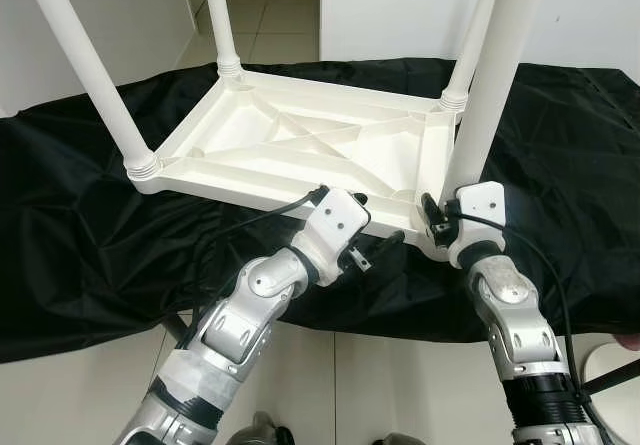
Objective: Building children table
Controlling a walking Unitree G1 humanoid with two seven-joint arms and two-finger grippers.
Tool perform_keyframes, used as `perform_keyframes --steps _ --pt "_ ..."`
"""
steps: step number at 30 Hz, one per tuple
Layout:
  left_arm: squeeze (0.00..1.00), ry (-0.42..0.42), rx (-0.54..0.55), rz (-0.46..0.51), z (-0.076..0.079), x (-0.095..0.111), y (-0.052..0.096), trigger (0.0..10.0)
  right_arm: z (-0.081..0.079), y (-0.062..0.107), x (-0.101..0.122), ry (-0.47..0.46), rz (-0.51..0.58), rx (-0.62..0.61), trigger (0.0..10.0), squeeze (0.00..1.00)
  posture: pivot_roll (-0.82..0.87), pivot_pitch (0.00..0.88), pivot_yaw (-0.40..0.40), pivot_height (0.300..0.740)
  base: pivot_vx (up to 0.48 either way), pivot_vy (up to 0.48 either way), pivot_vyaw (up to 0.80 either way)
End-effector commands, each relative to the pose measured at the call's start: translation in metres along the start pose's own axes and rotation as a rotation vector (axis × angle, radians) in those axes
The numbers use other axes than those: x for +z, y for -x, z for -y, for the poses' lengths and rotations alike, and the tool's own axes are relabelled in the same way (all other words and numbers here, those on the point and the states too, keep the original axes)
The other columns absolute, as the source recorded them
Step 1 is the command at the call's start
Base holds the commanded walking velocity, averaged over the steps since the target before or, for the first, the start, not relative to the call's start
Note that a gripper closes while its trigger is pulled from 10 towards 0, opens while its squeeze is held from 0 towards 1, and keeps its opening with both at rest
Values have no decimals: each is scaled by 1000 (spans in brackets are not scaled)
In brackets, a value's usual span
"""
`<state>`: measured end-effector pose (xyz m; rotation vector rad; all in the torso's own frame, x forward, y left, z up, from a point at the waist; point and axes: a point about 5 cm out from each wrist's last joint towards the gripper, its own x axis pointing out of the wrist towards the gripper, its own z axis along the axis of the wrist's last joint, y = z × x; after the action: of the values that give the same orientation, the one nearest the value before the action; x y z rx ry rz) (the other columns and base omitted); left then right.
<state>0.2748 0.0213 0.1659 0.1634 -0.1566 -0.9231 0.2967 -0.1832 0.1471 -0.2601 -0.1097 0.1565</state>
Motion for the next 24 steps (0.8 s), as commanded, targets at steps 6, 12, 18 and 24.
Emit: perform_keyframes --steps 6,12,18,24 --pt "0 -11 -90 -19 5 -1 2 10000 -7 6 -20 -29 -49 67 10000 0 -36 4 80 740 0 0 0" --pt "0 -18 -96 -12 5 2 0 10000 -6 1 -22 -65 -11 106 10000 0 -39 9 86 740 0 0 0" --pt "0 -22 -92 -4 4 6 -2 10000 -9 -1 -22 -167 24 133 10000 0 -32 7 82 740 0 0 0" --pt "0 -22 -88 1 4 7 -3 10000 -13 0 -27 -177 17 146 10000 0 -32 6 80 740 0 0 0"
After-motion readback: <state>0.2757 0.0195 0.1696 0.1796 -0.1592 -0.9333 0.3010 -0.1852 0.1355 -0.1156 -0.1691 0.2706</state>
